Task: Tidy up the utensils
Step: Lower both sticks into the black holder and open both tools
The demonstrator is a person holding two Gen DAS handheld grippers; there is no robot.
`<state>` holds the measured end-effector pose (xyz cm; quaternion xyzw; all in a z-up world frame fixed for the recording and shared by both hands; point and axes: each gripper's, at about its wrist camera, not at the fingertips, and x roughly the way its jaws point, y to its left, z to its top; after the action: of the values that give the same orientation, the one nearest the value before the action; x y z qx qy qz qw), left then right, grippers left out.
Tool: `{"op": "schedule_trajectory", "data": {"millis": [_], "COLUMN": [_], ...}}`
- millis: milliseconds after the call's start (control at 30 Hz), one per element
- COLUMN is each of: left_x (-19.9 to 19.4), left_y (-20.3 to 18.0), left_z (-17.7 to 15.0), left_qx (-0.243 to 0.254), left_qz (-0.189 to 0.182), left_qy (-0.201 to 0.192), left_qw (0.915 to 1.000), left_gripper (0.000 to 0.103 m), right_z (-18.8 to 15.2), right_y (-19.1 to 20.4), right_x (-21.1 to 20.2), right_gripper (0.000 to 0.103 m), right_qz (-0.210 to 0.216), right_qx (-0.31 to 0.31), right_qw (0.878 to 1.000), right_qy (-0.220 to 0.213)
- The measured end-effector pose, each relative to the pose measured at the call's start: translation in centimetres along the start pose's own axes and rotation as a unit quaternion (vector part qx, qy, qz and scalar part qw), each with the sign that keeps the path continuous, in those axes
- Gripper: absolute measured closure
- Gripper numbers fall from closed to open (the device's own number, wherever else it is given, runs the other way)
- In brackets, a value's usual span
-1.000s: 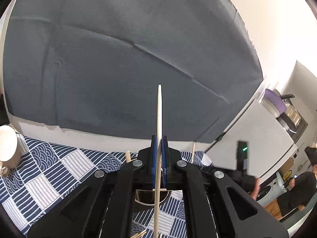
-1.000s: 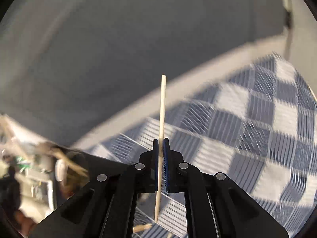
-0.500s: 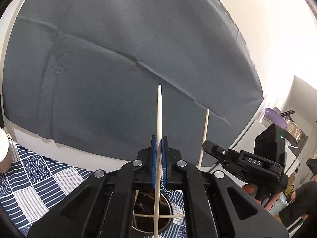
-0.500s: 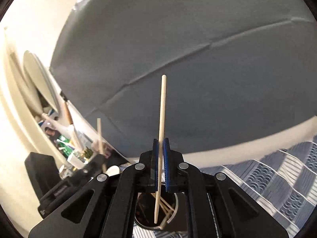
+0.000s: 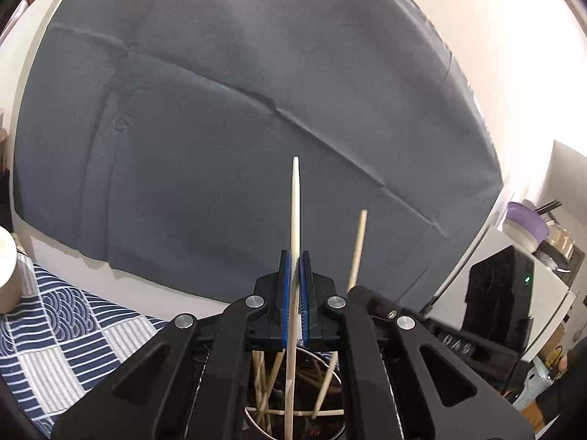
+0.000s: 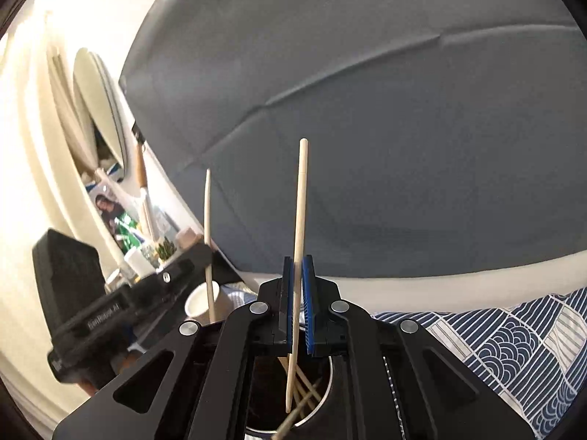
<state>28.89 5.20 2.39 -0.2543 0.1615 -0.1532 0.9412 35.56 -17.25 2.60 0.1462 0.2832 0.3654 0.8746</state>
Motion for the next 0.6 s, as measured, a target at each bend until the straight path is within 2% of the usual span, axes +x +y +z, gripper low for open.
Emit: {"op": "schedule_trajectory", "data": {"millis": [167,300,467,500,533,600], "left_x": [0.0,-0.6,-1.2,-1.5,-1.7,-2.3], "left_y": [-0.1,-0.8,-1.3,-1.6,-1.7,-2.1], "left_z": [-1.4,-2.1,-1.7,-1.4,-1.2,-0.6], "left_qx": [0.003,0.009,0.011,0.017,0.017,0.024], "left_qz": [-0.005,0.001,0.016,0.019,0.017,0.022], "left_qy": [-0.005,0.006,0.037,0.044,0.05,0.061], "left_qw": [1.0,0.9999,0.9991,0.9987,0.9985,0.9976], "left_gripper": [0.098,0.097,0.096,0.092,0.083,0.078], "right_z": [-1.3,-1.7,-1.6,-1.5,-1.4,-1.3], "right_y": [-0.1,-0.2,0.5,0.7,0.8,1.0], "right_x": [0.2,0.0,-1.3,-1.6,-1.8,-2.0], "right_gripper": [0.098,0.098,0.094,0.094,0.093,0.093], "right_qz": [-0.007,-0.005,-0.027,-0.043,-0.054,-0.069], "right_qx": [-0.018,-0.02,-0.025,-0.031,-0.033,-0.03], "right_qw": [1.0,0.999,0.999,0.998,0.998,0.997], "right_qy": [0.016,0.031,0.023,0.022,0.022,0.03]}}
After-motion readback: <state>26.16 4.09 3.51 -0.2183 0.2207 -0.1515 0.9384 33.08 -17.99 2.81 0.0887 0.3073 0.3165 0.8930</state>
